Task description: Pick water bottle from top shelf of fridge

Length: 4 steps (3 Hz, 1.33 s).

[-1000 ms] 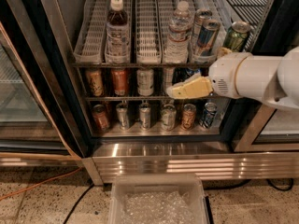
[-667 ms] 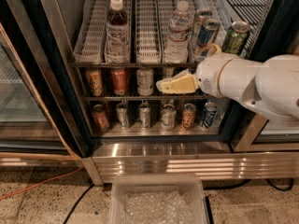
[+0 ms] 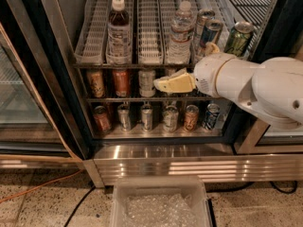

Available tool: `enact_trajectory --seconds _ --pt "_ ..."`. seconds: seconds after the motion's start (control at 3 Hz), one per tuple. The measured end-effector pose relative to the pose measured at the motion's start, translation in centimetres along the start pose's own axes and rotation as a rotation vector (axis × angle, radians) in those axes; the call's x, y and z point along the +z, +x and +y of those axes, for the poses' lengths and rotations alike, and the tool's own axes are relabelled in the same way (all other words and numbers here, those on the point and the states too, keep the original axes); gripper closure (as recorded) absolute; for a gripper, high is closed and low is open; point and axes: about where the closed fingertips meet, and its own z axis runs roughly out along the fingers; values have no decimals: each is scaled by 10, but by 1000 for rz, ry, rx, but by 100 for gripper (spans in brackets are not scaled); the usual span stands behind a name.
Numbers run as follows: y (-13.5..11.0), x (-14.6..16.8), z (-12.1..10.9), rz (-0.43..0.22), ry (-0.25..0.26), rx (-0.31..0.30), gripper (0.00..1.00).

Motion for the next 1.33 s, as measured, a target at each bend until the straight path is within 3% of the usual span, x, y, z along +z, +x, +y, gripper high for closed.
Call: enact_trajectory --seconds 0.33,0.67,1.0,1.33 --pt "0 0 0 0 0 0 0" --pt "-1 1 -1 -4 3 3 19" --pt "-5 10 -8 -24 27 1 22" --pt "-10 20 -23 -57 84 11 10"
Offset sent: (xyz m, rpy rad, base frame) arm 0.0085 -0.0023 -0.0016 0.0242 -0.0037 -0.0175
